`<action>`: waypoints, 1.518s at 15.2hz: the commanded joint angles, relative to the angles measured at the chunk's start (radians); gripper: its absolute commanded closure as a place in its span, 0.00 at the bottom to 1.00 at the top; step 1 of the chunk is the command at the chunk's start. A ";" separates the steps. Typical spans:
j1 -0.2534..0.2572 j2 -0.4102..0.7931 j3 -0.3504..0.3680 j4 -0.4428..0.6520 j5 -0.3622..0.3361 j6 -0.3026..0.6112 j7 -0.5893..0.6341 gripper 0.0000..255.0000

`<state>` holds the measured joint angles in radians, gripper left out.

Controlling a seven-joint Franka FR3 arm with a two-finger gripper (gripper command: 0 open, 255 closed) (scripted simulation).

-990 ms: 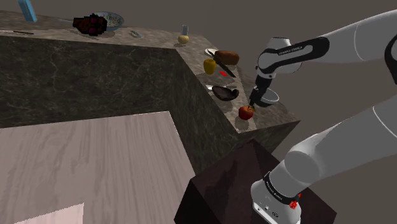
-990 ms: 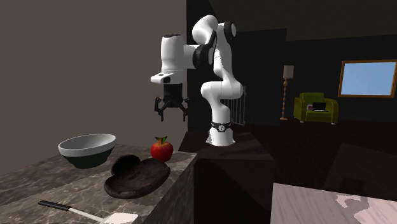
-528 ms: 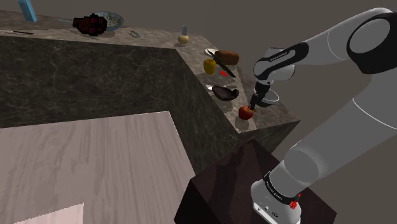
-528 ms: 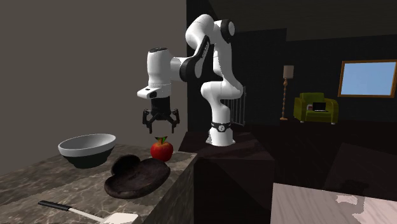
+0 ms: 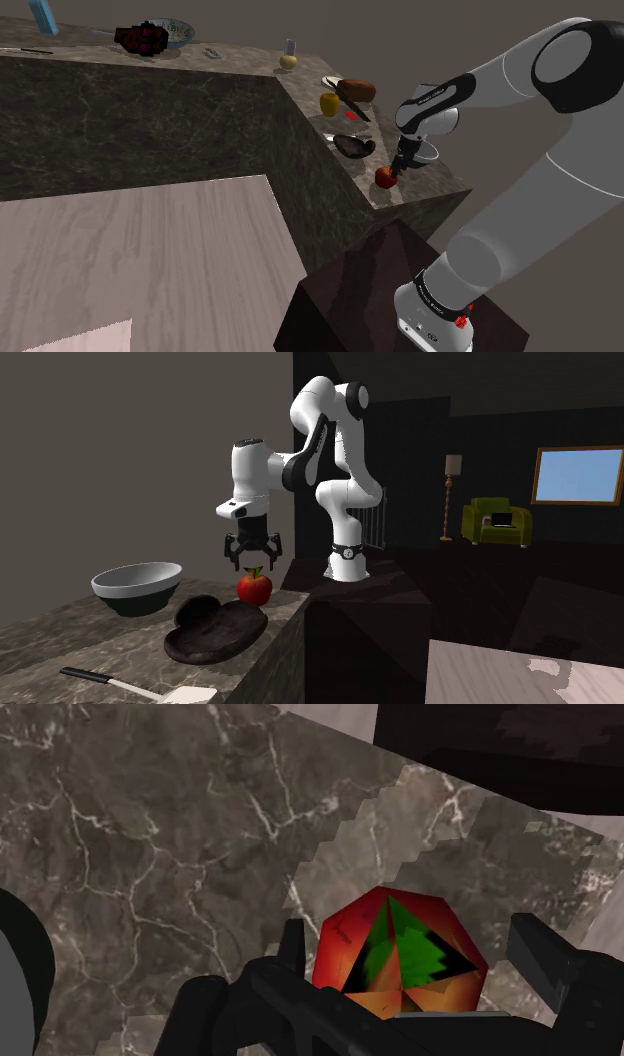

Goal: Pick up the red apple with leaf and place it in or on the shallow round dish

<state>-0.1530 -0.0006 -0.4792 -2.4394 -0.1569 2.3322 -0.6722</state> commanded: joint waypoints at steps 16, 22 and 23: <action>0.000 -0.023 0.000 0.007 -0.010 -0.028 0.005 1.00; 0.001 -0.087 0.006 0.035 -0.034 -0.117 0.019 1.00; 0.001 -0.097 0.007 0.040 -0.037 -0.131 0.020 1.00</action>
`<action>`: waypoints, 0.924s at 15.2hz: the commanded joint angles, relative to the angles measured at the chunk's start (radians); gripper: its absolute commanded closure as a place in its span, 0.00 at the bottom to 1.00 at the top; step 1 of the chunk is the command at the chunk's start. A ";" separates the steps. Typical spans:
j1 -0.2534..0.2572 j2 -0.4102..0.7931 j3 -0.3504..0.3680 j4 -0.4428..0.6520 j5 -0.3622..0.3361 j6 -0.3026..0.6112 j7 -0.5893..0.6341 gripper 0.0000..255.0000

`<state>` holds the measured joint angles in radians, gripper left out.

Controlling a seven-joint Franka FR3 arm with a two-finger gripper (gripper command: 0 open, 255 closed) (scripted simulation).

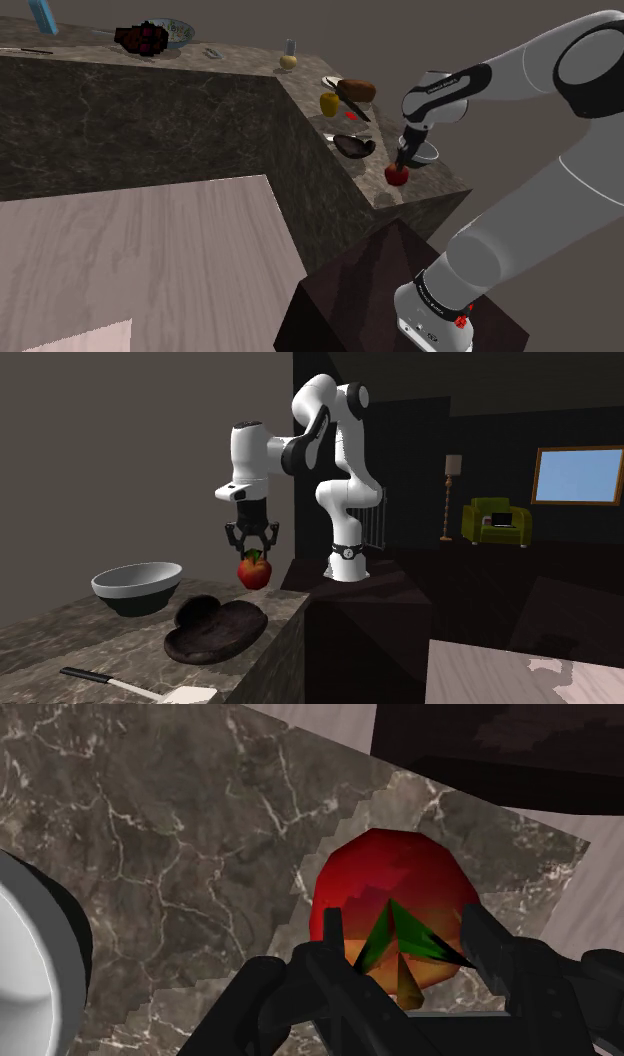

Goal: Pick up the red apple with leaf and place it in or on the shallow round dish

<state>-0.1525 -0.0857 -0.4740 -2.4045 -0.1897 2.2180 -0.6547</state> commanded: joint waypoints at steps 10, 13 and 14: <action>0.000 -0.096 0.017 0.071 -0.025 -0.163 0.012 1.00; 0.001 -0.117 0.022 0.095 -0.028 -0.206 0.013 1.00; 0.001 -0.123 0.024 0.103 -0.029 -0.220 0.014 1.00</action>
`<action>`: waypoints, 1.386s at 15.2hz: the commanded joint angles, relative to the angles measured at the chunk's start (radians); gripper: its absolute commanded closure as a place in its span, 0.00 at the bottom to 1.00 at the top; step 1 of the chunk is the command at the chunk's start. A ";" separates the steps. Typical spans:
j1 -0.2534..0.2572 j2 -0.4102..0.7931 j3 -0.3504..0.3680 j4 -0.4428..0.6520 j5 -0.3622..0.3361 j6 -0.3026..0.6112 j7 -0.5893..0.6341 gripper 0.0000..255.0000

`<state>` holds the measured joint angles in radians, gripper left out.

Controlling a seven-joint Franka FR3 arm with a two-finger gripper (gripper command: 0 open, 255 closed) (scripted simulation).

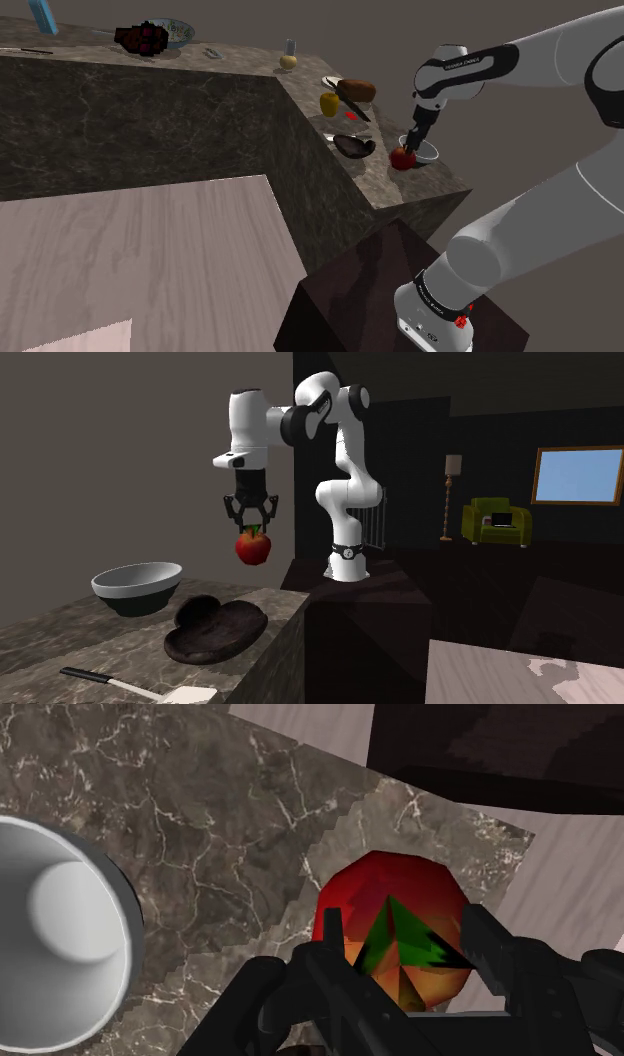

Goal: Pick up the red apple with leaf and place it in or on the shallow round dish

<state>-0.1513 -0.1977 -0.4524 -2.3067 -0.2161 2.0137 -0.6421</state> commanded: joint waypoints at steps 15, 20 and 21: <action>0.039 0.123 0.028 0.293 0.078 -0.181 -0.003 1.00; 0.052 0.310 0.039 0.530 0.160 -0.247 -0.011 1.00; 0.051 0.349 0.042 0.583 0.175 -0.264 -0.012 1.00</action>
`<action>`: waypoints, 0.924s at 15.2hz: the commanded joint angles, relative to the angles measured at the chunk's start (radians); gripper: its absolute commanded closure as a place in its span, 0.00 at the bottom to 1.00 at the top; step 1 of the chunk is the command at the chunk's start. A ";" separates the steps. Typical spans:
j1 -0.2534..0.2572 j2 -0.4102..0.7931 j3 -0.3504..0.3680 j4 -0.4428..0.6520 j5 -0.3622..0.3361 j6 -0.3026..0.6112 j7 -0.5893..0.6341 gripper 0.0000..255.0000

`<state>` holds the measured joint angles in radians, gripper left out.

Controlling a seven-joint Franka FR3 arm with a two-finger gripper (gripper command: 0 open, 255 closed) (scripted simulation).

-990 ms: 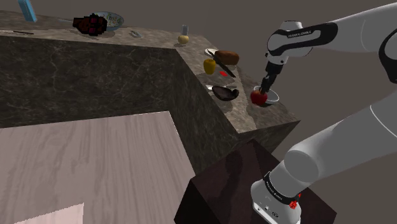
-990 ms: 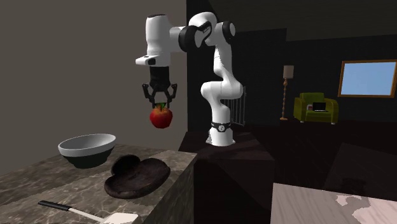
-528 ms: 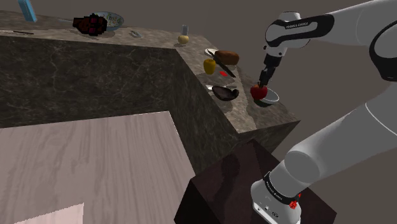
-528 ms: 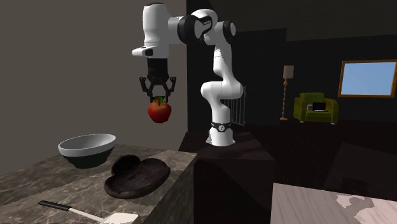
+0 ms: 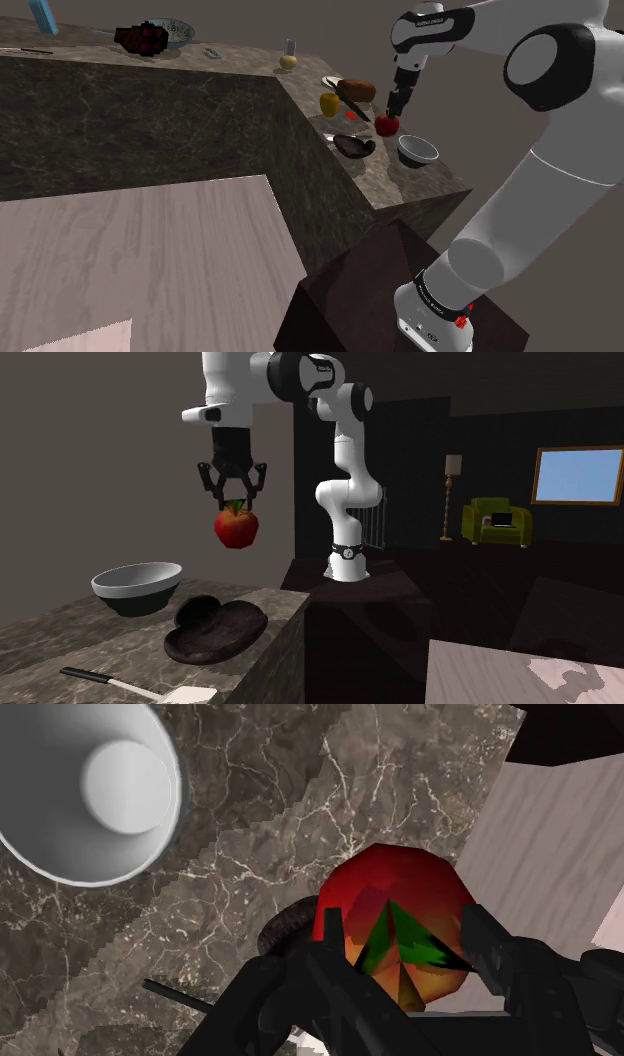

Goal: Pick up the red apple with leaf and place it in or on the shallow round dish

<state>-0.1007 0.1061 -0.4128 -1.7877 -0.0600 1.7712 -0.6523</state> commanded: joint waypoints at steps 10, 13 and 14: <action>-0.025 0.293 0.027 0.376 0.109 -0.103 -0.002 1.00; -0.023 0.295 0.029 0.338 0.110 -0.063 0.000 1.00; -0.022 0.296 0.029 0.326 0.110 -0.050 0.000 1.00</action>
<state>-0.1246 0.3999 -0.3848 -1.4531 0.0493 1.7096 -0.6545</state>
